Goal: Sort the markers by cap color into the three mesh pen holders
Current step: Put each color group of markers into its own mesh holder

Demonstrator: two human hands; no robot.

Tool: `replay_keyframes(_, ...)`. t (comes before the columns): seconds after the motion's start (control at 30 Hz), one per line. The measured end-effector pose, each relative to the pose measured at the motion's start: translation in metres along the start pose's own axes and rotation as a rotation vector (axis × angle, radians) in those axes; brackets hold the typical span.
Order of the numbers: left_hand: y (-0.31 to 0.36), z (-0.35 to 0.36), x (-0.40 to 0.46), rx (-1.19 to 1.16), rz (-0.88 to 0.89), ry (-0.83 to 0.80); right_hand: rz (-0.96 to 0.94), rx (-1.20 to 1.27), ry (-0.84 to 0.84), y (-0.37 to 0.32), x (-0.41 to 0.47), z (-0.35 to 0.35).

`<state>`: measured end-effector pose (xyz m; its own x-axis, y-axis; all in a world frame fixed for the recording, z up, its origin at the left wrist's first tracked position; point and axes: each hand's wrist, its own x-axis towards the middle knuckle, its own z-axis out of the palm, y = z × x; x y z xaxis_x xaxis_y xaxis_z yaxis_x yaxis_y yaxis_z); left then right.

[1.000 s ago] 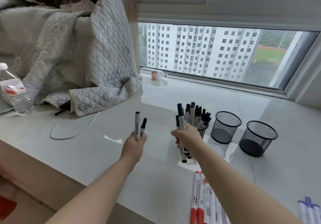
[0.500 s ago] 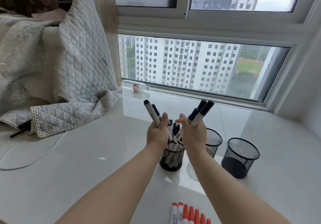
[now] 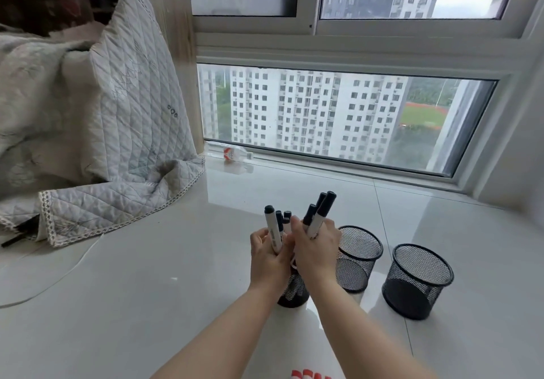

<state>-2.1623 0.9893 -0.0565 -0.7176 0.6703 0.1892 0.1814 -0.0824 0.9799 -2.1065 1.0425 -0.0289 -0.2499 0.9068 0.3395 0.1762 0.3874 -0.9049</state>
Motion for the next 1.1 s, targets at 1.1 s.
replay_keyframes(1.1, 0.013, -0.027, 0.002, 0.267, 0.300, -0.145, -0.347, -0.256, -0.192, 0.010, 0.005, -0.027)
